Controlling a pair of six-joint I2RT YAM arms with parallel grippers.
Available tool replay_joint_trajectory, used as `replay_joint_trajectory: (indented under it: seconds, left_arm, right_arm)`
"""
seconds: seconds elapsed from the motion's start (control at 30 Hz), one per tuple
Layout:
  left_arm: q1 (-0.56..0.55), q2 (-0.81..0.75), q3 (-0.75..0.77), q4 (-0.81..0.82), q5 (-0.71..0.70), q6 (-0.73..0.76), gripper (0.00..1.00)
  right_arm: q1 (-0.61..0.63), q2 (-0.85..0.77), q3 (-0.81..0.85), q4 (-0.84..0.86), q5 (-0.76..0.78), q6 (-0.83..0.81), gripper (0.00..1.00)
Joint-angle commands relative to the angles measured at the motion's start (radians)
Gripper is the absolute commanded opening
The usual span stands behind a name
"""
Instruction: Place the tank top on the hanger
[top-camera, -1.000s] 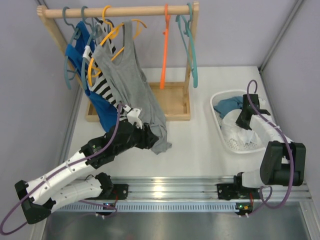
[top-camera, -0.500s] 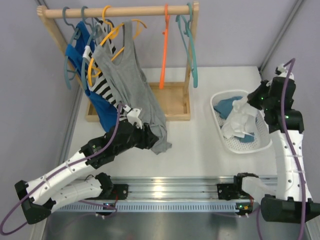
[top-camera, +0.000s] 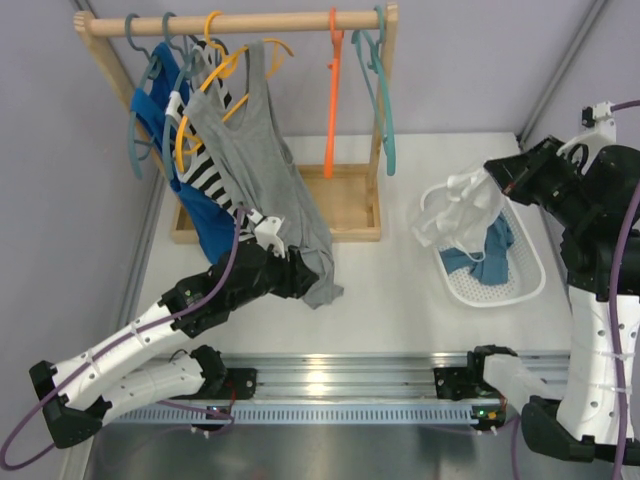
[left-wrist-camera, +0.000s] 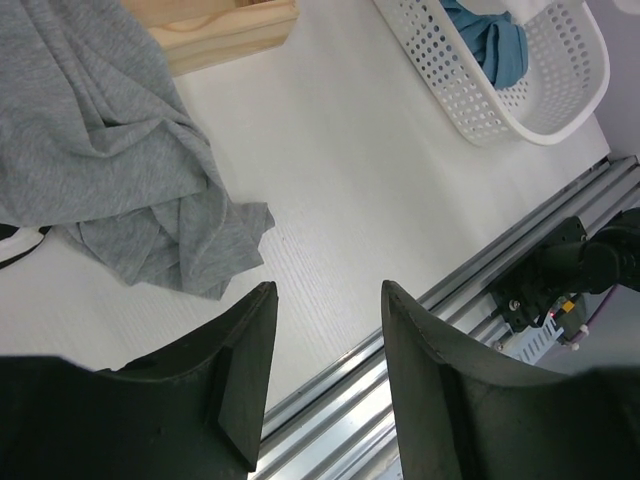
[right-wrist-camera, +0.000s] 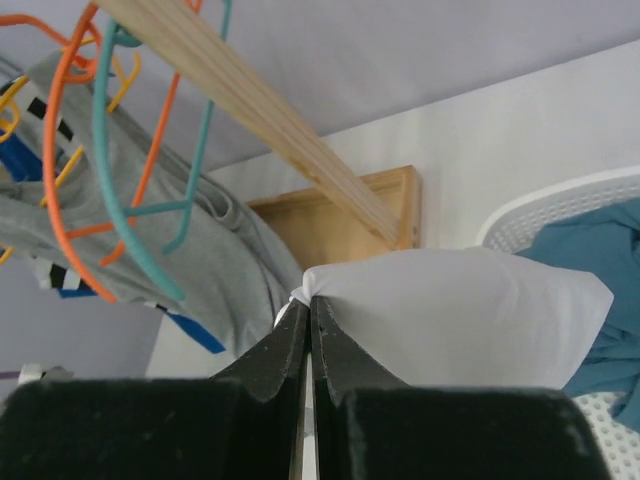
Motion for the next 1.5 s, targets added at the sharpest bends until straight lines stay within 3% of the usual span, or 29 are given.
replay_joint_trajectory:
  seconds: [0.0,0.13,0.2,0.37,0.63,0.97,1.0,1.1,1.3,1.47]
  left_arm:
    - [-0.005,-0.011,0.033,0.085,0.029,0.017,0.51]
    - [-0.005,-0.002,0.025,0.115,0.041,0.017,0.52]
    - [-0.005,0.0,0.02,0.136,0.047,0.016,0.52]
    - [-0.005,0.014,-0.025,0.194,0.072,-0.007,0.52]
    - [-0.008,-0.018,-0.147,0.271,0.094,-0.073,0.52]
    - [-0.017,0.055,-0.314,0.398,0.028,-0.091,0.52]
    - [-0.017,0.067,-0.329,0.407,0.029,-0.091,0.52]
    - [-0.026,0.124,-0.345,0.443,0.029,-0.087,0.52]
    - [-0.058,0.189,-0.339,0.509,0.04,-0.044,0.52]
    - [-0.106,0.282,-0.296,0.516,0.021,0.037,0.52]
  right_arm:
    - [0.011,-0.024,0.025,0.019,-0.158,0.069,0.0]
    - [0.047,-0.047,-0.029,0.074,-0.216,0.124,0.0]
    - [0.137,-0.06,-0.067,0.113,-0.189,0.148,0.0]
    - [0.549,-0.06,-0.262,0.223,0.166,0.199,0.0]
    - [0.7,-0.045,-0.477,0.393,0.293,0.34,0.0]
    - [0.636,0.09,-0.719,0.502,0.212,0.331,0.0]
    - [0.624,0.102,-0.747,0.502,0.215,0.321,0.02]
    - [0.608,0.133,-0.777,0.495,0.276,0.273,0.25]
    - [0.596,0.153,-0.751,0.423,0.4,0.202,0.59]
    - [0.597,0.096,-0.741,0.369,0.451,0.188,0.65]
